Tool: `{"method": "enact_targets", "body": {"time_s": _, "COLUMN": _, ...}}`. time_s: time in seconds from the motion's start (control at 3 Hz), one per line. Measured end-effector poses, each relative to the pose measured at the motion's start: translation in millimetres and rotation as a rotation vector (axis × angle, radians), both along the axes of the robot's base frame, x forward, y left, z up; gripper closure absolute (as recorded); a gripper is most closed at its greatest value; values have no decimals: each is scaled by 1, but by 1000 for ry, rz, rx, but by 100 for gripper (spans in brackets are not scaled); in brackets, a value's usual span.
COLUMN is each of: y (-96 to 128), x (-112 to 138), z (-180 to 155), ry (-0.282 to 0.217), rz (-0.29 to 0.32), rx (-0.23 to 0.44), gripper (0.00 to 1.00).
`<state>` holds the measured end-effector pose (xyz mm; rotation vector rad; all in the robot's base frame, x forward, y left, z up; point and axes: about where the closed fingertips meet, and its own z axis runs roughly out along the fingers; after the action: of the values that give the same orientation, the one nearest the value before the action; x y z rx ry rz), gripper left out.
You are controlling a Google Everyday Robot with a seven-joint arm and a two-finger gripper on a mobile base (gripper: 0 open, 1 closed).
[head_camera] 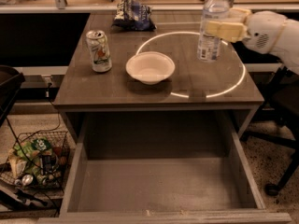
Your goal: Place blue plastic bottle into top drawer
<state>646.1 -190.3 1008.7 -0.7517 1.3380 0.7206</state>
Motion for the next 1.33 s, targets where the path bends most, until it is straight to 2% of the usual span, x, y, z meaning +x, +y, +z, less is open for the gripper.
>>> {"method": "enact_targets", "body": {"time_s": 0.67, "y": -37, "x": -106, "z": -9, "ry": 27, "rz": -65, "rx": 29, "gripper": 100}}
{"method": "enact_targets", "body": {"time_s": 1.0, "y": -59, "x": -153, "z": -34, "ry": 63, "rz": -49, "rx": 20, "gripper": 100}}
{"method": "enact_targets", "body": {"time_s": 1.33, "y": -64, "x": -186, "z": -69, "ry": 101, "rz": 19, "rx": 14, "gripper": 100}}
